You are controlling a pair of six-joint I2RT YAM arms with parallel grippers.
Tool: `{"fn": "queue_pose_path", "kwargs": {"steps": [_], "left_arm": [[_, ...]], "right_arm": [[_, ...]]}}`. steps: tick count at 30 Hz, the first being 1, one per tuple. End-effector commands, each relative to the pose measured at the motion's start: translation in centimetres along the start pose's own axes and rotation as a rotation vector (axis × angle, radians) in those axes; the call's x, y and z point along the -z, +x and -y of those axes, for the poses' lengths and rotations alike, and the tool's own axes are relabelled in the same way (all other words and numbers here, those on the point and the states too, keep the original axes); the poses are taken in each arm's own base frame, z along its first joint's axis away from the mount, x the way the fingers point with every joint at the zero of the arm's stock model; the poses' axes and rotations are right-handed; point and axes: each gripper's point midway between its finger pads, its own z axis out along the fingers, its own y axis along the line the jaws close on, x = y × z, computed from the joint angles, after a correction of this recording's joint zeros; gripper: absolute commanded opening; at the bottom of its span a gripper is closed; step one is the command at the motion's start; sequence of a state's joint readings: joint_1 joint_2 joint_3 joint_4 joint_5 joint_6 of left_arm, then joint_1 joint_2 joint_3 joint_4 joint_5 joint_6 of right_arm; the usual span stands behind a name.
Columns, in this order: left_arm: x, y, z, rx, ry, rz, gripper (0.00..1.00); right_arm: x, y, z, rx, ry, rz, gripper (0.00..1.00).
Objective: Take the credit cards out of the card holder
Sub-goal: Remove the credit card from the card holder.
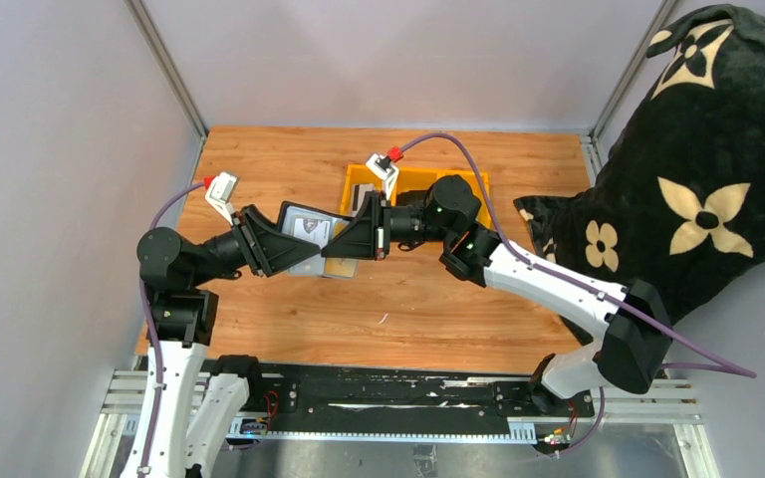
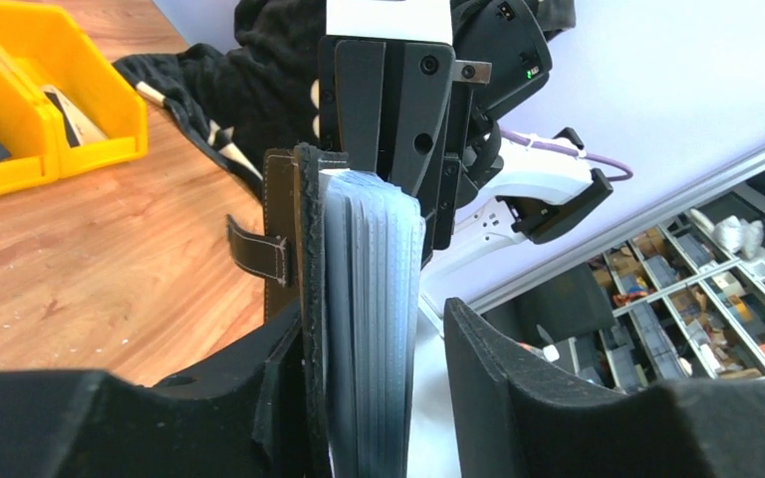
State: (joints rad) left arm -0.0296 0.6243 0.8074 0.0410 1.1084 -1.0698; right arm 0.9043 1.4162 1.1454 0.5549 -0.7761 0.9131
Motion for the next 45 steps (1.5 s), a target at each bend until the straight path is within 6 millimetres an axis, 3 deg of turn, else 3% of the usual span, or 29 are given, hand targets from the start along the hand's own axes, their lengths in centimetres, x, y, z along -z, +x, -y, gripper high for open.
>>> {"fn": "queue_pose_path", "kwargs": {"steps": [1,9,35,40,45], "left_arm": [[0.1,0.5,1.4,-0.01,0.056,-0.038,0.47],[0.1,-0.2,2.7,-0.03,0.085,-0.028,0.35],[0.1,-0.6,2.9,-0.075,0.066,-0.023,0.26],[0.1,-0.5,2.6,-0.075,0.057,-0.022,0.26],[0.1,-0.5,2.7,-0.078,0.059,-0.022,0.26]], "right_arm": [[0.0,-0.2,-2.5,0.045,-0.09,0.018,0.0],[1.3,0.2,-2.9,-0.015,-0.157,0.052,0.0],[3.0,1.0,-2.6,0.014,-0.083,0.057,0.0],[2.2,-0.3,-3.3,0.005,-0.114,0.072,0.27],[1.5,-1.1,-3.1,0.003,-0.113,0.077,0.37]]}}
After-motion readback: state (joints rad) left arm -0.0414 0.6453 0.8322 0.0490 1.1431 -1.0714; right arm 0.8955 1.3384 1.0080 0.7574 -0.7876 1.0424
